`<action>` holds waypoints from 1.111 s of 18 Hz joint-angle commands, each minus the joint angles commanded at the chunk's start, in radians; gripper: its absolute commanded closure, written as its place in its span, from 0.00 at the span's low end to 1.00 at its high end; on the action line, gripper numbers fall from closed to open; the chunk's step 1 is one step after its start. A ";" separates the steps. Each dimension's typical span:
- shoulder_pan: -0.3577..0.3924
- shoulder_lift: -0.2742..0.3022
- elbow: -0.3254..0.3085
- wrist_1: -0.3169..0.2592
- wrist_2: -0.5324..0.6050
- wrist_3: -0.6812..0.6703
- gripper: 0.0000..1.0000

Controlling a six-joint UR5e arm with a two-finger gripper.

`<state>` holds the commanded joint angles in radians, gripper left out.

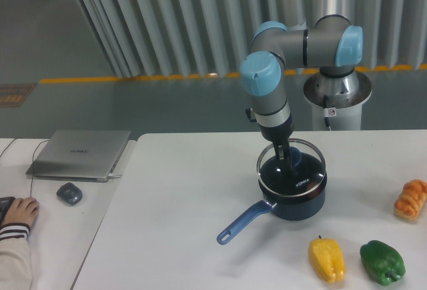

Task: Close the pot lid

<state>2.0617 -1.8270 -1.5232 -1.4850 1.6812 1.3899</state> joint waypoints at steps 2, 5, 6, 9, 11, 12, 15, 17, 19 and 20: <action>-0.002 -0.002 -0.002 0.006 -0.002 -0.002 0.65; -0.008 -0.005 -0.002 0.012 -0.006 -0.025 0.65; -0.011 -0.008 -0.005 0.024 -0.005 -0.032 0.65; -0.017 -0.006 -0.023 0.060 -0.005 -0.032 0.65; -0.017 -0.005 -0.021 0.060 -0.008 -0.031 0.65; -0.017 -0.005 -0.023 0.060 -0.008 -0.032 0.65; -0.017 -0.003 -0.025 0.058 -0.005 -0.023 0.65; -0.017 -0.002 -0.023 0.058 -0.006 -0.023 0.65; -0.017 -0.003 -0.028 0.060 -0.005 -0.026 0.65; -0.017 -0.002 -0.031 0.060 -0.003 -0.025 0.65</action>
<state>2.0448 -1.8285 -1.5539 -1.4251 1.6782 1.3652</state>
